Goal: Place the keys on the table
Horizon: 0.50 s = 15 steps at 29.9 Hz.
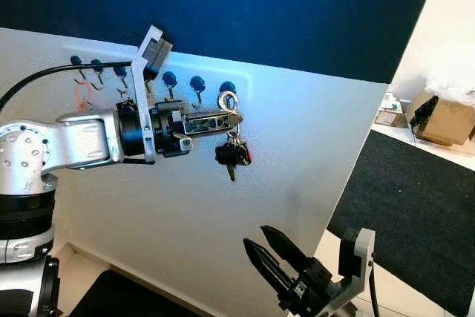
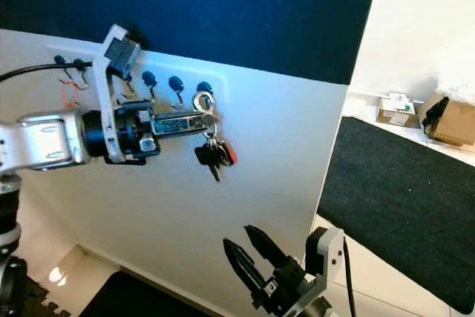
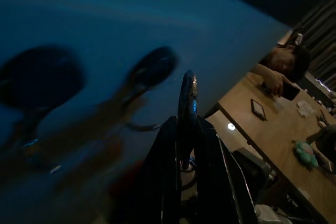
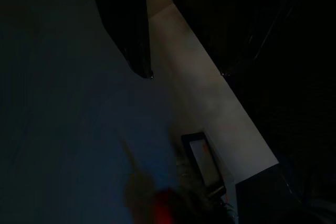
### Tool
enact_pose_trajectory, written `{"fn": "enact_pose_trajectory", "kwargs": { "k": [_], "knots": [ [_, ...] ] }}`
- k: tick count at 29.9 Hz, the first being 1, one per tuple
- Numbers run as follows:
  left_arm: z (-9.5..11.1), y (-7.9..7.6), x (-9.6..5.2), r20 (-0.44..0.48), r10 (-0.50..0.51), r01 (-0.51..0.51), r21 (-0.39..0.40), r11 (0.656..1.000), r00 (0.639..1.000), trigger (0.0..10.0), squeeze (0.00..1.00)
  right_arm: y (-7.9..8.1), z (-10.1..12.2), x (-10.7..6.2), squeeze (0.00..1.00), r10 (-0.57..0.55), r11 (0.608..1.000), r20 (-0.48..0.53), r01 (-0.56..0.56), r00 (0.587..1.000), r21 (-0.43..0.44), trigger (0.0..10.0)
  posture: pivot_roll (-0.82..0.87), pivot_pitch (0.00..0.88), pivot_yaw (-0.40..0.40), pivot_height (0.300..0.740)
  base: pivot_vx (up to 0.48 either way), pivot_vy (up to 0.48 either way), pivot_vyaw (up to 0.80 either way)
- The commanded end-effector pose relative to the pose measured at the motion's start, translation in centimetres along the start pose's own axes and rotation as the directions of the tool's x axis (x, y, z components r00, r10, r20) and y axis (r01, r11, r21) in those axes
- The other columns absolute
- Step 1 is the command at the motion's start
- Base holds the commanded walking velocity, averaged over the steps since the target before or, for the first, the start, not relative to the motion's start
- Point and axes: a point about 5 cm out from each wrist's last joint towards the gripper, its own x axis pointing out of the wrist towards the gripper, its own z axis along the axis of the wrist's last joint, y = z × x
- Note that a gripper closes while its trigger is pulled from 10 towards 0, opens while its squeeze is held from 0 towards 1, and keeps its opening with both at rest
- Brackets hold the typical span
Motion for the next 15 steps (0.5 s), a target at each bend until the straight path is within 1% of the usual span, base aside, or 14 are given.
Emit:
{"fn": "enact_pose_trajectory", "kwargs": {
  "k": [1,5,6,9,10,11,13,15],
  "knots": [
    [0.5,-0.9,-0.7,0.021,-0.032,0.031,0.043,0.999,0.999,10.0,0.0,0.1,-0.3,-0.2,0.0,-0.001,1.0,-0.016,0.001,1.0,0.003,10.0,0.11,0.163,0.093,0.74,0.0,0.0,0.0],
    [0.4,-1.1,-1.0,0.013,-0.045,0.044,0.062,0.997,0.999,10.0,0.0,0.0,-0.3,-0.1,0.0,0.002,1.0,-0.017,-0.001,1.0,0.003,10.0,0.11,0.165,0.092,0.74,0.0,0.0,0.0],
    [0.0,-1.0,-1.5,0.003,-0.024,0.023,0.094,0.995,1.0,10.0,0.0,0.1,-0.3,-0.1,0.0,0.002,1.0,-0.017,-0.002,1.0,0.002,10.0,0.11,0.167,0.094,0.74,0.0,0.0,0.0],
    [-0.1,-1.0,-1.6,0.0,-0.018,0.017,0.102,0.995,1.0,10.0,0.0,0.1,-0.3,-0.1,0.0,0.002,1.0,-0.018,-0.002,1.0,0.002,10.0,0.11,0.167,0.094,0.74,0.0,0.0,0.0],
    [-0.6,-0.8,-2.0,-0.006,0.013,-0.012,0.119,0.993,1.0,10.0,0.0,0.1,-0.3,-0.2,0.0,0.0,1.0,-0.018,0.0,1.0,0.001,10.0,0.11,0.169,0.097,0.74,0.0,0.0,0.0],
    [-1.3,-0.5,-2.6,-0.007,0.058,-0.056,0.158,0.986,0.998,10.0,0.0,0.0,-0.3,-0.2,0.0,-0.008,1.0,-0.022,0.008,1.0,-0.002,10.0,0.1,0.17,0.097,0.74,0.0,0.0,0.0],
    [-3.7,-0.2,-4.1,-0.056,0.152,-0.136,0.221,0.966,0.987,10.0,0.0,-0.2,-0.7,-0.5,0.0,-0.03,0.999,-0.038,0.03,0.999,-0.013,10.0,0.11,0.171,0.097,0.74,0.0,0.0,0.0],
    [-5.5,-0.2,-4.7,-0.047,0.203,-0.184,0.263,0.947,0.978,10.0,0.0,-0.4,-0.9,-0.7,0.0,-0.048,0.999,-0.05,0.047,0.998,-0.023,10.0,0.11,0.175,0.092,0.74,0.0,0.0,0.0]
  ]
}}
